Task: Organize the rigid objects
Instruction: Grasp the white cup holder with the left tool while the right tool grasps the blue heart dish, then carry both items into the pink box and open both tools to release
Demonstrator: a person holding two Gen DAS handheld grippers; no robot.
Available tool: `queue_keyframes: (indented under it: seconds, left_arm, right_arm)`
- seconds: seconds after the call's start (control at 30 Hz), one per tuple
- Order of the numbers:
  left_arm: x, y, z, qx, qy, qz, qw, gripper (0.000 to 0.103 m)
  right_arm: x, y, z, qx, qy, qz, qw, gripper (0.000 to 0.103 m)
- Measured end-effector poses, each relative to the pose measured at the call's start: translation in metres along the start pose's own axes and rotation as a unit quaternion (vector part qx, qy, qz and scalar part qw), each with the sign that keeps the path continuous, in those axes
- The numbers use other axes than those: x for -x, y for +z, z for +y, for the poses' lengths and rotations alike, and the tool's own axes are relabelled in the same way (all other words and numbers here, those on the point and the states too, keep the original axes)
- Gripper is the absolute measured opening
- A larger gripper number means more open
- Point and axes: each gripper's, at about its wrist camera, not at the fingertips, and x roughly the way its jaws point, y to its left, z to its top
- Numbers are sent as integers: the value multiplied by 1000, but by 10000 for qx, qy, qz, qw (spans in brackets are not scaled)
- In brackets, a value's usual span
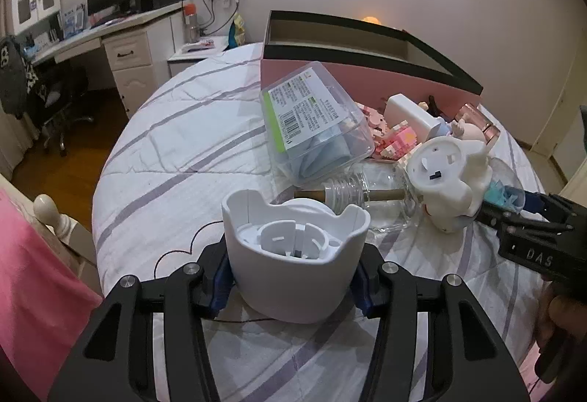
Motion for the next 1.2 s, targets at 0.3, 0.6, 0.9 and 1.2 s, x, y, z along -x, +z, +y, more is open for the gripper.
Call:
queue_keyframes:
  seconds: [0.3,0.6,0.9,1.2]
  left_arm:
    - [14,7,3,1,51,-34,10000,53]
    - [44,53,9,27,-6,-419,9991,53]
    - [29,140,-4,-148,-19,-947,9954,53]
    - [-52,200,-27,-163,-236,-550,9981,53]
  right_arm:
    - [15,7,-21,-258,347,-162,9989,70]
    - [50,41,-22,-217,662,-636,9955,70]
    - [45,115,-16,64,761,-1074,9913,70]
    - [-25,175,-31,-113,686,-712,9950,70]
